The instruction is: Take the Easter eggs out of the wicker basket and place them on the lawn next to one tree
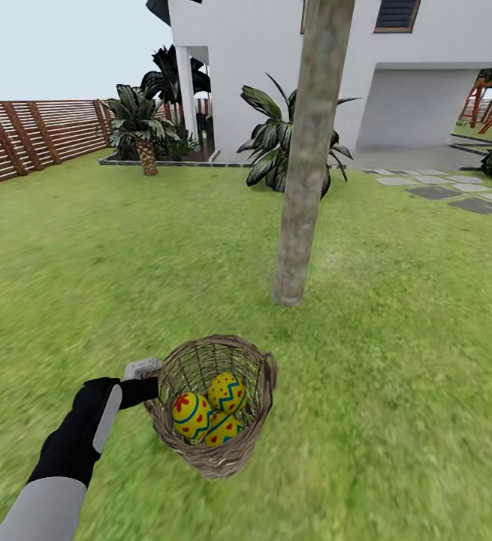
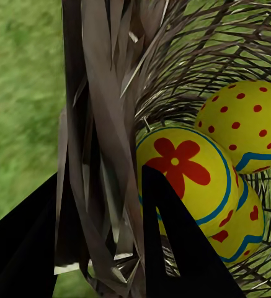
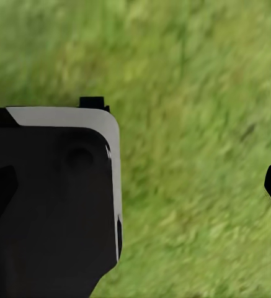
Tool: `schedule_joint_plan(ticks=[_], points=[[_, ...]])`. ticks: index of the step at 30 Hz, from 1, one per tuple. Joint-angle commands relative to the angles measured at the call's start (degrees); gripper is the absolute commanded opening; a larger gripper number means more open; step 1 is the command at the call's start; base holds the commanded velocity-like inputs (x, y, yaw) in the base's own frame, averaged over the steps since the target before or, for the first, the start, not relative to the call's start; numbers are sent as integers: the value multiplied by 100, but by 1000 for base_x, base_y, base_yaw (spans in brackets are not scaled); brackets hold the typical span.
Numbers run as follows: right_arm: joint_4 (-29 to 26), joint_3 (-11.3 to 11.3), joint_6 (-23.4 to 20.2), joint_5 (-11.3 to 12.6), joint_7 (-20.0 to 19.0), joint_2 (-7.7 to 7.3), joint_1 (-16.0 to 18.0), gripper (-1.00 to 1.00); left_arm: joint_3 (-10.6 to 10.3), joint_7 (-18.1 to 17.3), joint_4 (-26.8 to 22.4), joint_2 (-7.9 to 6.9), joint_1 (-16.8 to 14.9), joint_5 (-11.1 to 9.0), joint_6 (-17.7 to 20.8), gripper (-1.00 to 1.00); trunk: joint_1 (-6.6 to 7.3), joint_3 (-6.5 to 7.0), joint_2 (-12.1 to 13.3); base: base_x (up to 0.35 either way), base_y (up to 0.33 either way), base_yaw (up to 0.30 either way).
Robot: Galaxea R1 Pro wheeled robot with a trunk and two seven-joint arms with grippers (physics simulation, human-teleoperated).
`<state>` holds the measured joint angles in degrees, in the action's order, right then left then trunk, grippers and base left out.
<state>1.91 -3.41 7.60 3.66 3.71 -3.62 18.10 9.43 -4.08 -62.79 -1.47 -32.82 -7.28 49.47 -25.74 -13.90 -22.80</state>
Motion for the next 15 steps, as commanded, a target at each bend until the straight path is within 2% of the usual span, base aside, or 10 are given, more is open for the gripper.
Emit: schedule_joint_plan(ticks=[1, 10, 15], points=[[20, -36, 35, 37, 7, 1, 9, 100, 7, -5, -5, 5, -6, -99, 33, -100, -4, -10, -12, 38, -20, 0], [20, -36, 35, 37, 7, 1, 9, 100, 15, -5, -10, 3, -6, -100, 36, -100, -4, -10, -12, 5, -2, 0], [20, -36, 35, 36, 7, 1, 9, 100, 14, -5, -7, -1, -6, -108, 28, -100, -4, -10, -12, 275, 0, 0]])
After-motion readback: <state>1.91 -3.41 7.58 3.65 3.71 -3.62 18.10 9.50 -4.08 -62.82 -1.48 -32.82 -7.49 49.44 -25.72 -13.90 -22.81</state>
